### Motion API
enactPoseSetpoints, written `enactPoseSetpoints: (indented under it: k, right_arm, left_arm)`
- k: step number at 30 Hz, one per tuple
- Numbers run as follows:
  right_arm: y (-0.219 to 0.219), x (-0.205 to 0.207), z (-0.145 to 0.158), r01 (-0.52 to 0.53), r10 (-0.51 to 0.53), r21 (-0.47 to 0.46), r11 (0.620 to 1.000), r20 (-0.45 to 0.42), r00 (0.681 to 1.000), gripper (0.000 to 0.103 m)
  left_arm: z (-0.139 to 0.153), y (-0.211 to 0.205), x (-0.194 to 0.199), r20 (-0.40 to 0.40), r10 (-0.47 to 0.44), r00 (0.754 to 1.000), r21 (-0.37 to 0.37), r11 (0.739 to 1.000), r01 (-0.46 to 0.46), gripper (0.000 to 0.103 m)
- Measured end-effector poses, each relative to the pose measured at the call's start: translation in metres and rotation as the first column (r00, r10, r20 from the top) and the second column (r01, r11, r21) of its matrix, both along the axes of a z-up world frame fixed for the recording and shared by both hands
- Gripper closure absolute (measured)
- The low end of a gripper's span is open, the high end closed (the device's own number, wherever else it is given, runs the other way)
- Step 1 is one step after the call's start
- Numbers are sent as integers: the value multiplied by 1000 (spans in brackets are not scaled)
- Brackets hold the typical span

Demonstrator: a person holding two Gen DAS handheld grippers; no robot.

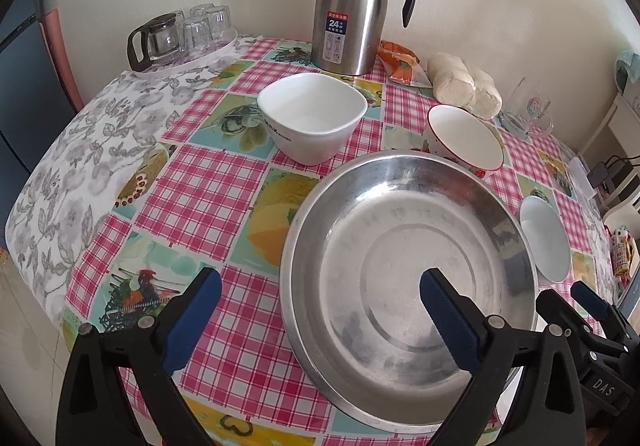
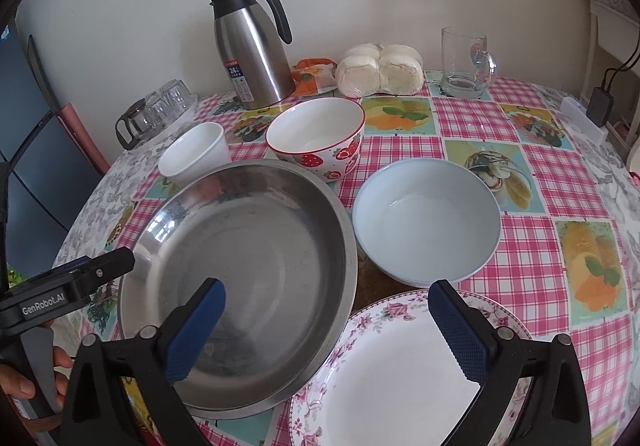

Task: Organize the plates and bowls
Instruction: 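Withdraw both grippers from the basin toward the pink-floral plate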

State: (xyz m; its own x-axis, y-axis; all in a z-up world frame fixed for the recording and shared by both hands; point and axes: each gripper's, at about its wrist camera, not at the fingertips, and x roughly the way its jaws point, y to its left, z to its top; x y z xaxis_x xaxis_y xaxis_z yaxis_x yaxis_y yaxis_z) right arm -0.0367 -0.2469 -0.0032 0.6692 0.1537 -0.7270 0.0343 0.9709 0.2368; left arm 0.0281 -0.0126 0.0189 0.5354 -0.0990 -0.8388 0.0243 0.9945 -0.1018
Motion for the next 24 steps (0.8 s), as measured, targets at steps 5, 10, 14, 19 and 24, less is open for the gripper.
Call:
enactPoseSetpoints:
  k: [5,10,14,19,24]
  right_arm:
    - [-8,-1,2,33,-33,3,999,12,999,0]
    - [-24,-7,10,97,-97,9,995,55,994,0]
    - [-39,-15,18,157,-156,1,988,86,984,0]
    - [-69,-23,21,231,-233,37,972,93,968,0]
    - [-98,-37,22,289,-295,75,954,103,950,0]
  left_arm:
    - [6,3,-2,44,16,999,-43,999,-14,3]
    - [24,-1,-11,159,11,987,-93,996,4,3]
    - [39,-9,-19,239,-22,971,-154,986,61,3]
    - [51,-27,-28,281,-93,955,-224,961,160,3]
    - [61,-50,-44,317,-170,933,-232,940,250,3]
